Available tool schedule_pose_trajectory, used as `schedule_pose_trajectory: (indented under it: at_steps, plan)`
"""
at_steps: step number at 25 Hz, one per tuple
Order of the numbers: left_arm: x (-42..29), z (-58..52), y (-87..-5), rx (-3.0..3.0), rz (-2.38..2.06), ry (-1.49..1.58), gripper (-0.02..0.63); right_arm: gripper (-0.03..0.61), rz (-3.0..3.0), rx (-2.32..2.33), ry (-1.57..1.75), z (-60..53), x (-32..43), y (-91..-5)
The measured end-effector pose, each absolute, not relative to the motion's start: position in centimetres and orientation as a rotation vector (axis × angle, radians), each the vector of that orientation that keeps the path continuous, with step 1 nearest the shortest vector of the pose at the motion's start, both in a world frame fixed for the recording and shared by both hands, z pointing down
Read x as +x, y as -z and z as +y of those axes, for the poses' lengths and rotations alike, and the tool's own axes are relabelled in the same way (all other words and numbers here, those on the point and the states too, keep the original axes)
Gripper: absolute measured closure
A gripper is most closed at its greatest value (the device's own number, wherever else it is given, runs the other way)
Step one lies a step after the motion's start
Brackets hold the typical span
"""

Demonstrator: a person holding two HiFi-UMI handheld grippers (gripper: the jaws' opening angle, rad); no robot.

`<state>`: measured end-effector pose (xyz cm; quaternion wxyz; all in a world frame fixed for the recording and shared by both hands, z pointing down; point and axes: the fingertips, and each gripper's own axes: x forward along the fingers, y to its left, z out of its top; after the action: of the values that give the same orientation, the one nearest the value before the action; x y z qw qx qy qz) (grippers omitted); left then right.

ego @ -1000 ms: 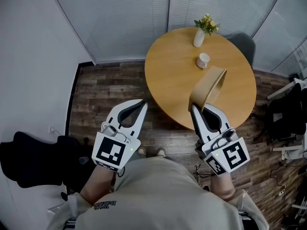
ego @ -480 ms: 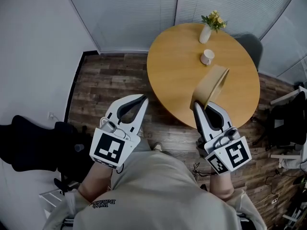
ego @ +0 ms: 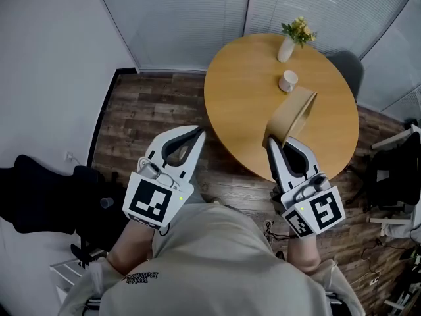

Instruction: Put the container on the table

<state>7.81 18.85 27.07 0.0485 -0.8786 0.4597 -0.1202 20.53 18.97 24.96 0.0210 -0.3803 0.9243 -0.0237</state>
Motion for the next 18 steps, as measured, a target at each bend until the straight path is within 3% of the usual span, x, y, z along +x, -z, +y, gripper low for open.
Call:
schedule_pose_trajectory:
  at_steps: [18]
  plan:
    - [4.1,9.2,-28.8,-2.732,1.318,0.378,0.592,0.546,2.873,-1.292,0.098,10.3,16.9,-27.1]
